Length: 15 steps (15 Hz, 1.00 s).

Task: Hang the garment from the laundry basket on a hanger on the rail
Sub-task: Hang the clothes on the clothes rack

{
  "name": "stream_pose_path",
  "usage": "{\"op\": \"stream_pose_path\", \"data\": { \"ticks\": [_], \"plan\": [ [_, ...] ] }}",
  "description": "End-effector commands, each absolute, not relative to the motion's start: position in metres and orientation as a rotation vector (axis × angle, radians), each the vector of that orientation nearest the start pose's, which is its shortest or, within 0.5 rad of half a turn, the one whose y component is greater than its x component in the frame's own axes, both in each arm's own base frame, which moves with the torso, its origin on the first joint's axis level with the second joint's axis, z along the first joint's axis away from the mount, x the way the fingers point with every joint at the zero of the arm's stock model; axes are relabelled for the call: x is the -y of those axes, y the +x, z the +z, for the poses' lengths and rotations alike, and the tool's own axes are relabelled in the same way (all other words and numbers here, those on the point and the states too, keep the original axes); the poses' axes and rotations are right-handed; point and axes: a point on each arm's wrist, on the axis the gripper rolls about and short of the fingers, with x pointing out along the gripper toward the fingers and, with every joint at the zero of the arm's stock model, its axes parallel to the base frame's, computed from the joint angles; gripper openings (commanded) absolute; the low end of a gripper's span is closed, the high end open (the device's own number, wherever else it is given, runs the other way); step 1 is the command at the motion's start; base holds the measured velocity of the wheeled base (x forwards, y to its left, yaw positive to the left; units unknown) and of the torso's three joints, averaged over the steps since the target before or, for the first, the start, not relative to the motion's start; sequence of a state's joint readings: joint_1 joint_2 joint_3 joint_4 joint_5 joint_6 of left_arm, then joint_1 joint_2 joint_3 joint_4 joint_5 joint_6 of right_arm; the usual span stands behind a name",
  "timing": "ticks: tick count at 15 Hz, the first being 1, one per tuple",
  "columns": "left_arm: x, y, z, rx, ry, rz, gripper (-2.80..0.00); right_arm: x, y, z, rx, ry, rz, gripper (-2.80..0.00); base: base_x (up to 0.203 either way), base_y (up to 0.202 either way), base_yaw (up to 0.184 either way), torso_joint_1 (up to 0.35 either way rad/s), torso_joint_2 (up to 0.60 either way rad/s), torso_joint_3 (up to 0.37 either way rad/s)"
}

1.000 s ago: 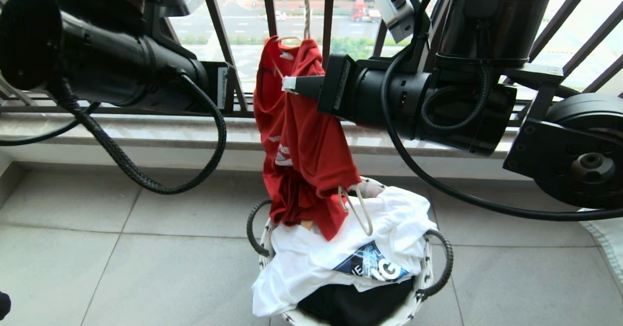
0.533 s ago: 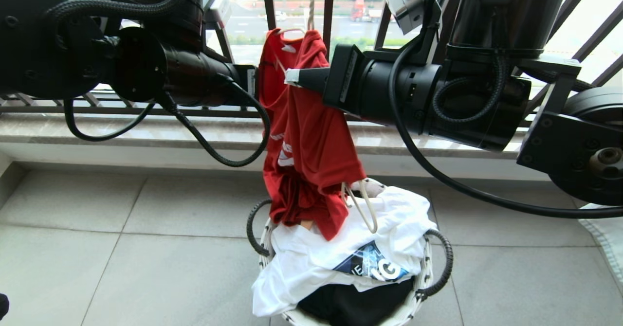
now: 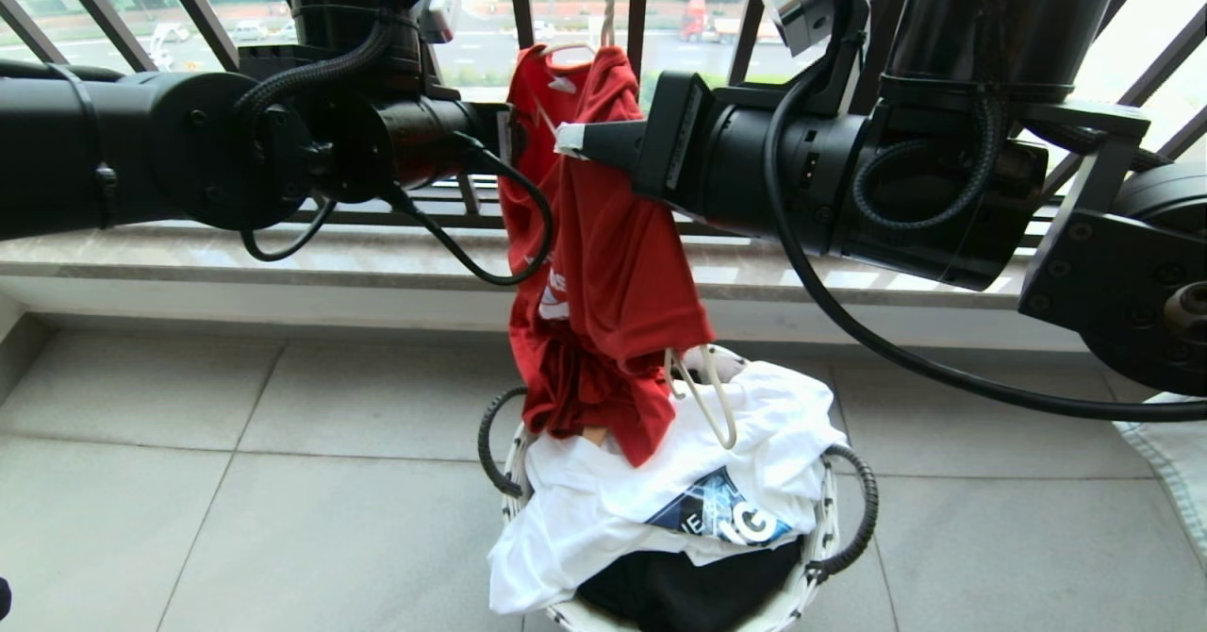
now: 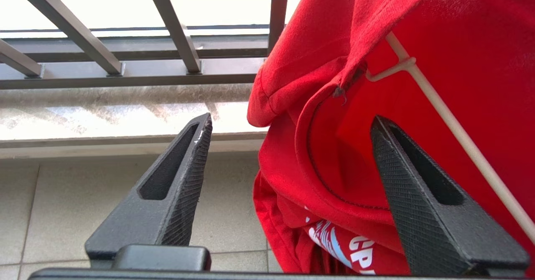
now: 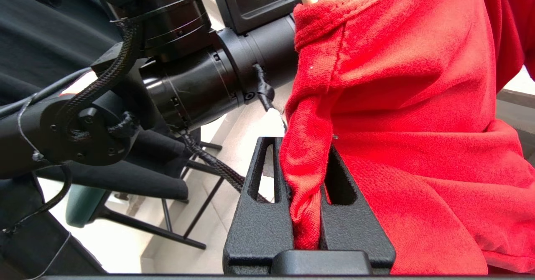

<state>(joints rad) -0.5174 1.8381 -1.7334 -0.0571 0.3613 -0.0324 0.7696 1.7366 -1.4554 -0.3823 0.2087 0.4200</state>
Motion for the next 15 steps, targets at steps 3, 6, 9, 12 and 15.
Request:
{"op": "stream_pose_path", "data": {
  "ticks": [3,6,9,12,15],
  "plan": [
    [0.177,0.34,0.338,-0.002,-0.034,-0.139,-2.8,-0.239,0.24,0.331,-0.105,0.418,0.989,-2.8,0.0,0.0,0.0,0.0,0.0,0.0],
    [0.176,0.341,0.349,0.035,-0.05,-0.138,-2.8,-0.239,0.24,0.331,-0.106,0.416,0.989,-2.8,0.0,0.0,0.0,0.0,0.0,0.0],
    [0.17,0.338,0.368,0.088,-0.053,-0.154,-2.8,-0.239,0.239,0.329,-0.126,0.41,0.992,-2.8,0.0,0.0,0.0,0.0,0.0,0.0],
    [0.161,0.337,0.376,0.107,0.023,-0.174,-2.8,-0.24,0.238,0.328,-0.144,0.405,0.996,-2.8,0.0,0.0,0.0,0.0,0.0,0.0],
    [0.158,0.336,0.378,0.121,0.068,-0.168,-2.8,-0.243,0.235,0.326,-0.155,0.402,1.013,-2.8,0.0,0.0,0.0,0.0,0.0,0.0]
  ]
}}
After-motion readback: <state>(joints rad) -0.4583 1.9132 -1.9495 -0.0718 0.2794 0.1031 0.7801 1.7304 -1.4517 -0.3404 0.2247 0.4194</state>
